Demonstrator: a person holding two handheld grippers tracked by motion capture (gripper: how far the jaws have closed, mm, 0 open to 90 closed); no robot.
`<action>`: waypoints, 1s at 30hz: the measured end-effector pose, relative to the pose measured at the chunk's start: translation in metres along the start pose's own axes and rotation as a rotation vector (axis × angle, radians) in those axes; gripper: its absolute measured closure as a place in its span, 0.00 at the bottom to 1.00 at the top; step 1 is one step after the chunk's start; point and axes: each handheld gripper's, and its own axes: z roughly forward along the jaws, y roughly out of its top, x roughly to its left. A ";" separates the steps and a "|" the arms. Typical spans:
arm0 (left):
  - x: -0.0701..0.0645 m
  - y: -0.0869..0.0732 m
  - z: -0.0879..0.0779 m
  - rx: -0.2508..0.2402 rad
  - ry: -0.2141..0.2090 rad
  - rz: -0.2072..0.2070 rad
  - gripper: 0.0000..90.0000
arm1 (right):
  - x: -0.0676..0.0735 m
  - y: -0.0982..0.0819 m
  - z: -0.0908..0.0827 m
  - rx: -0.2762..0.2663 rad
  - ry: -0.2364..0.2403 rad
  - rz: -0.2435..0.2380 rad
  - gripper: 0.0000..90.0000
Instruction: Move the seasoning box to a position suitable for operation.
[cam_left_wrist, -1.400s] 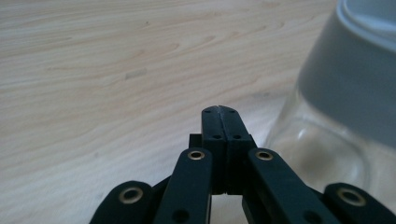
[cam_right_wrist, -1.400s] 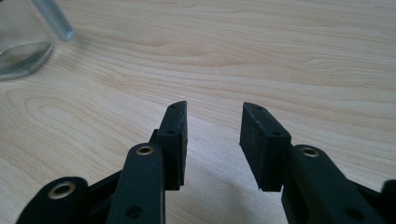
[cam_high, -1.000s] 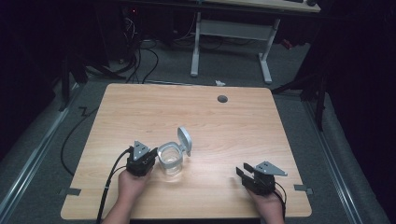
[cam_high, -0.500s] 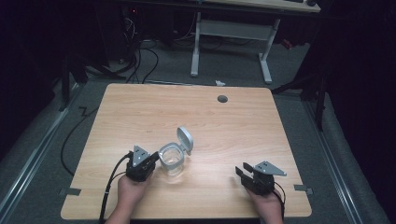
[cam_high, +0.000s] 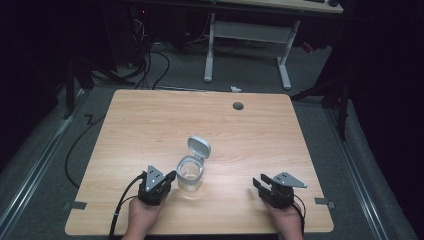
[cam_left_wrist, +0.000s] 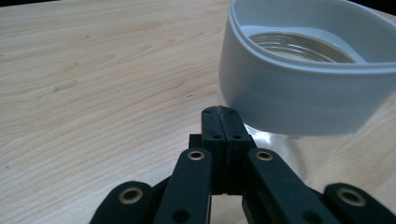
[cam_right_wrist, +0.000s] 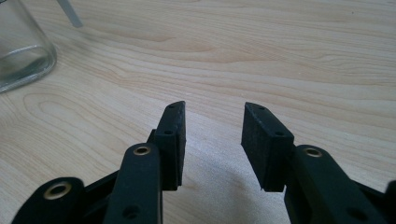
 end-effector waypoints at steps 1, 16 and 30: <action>-0.003 -0.001 -0.002 -0.002 -0.008 -0.001 1.00 | 0.000 0.000 0.000 0.002 0.000 -0.003 0.67; -0.020 -0.011 -0.006 0.027 -0.064 0.002 1.00 | 0.001 -0.001 0.002 0.004 0.007 -0.011 0.67; -0.021 -0.015 -0.013 0.045 -0.082 0.005 0.99 | 0.004 -0.001 0.003 0.007 0.014 -0.022 0.67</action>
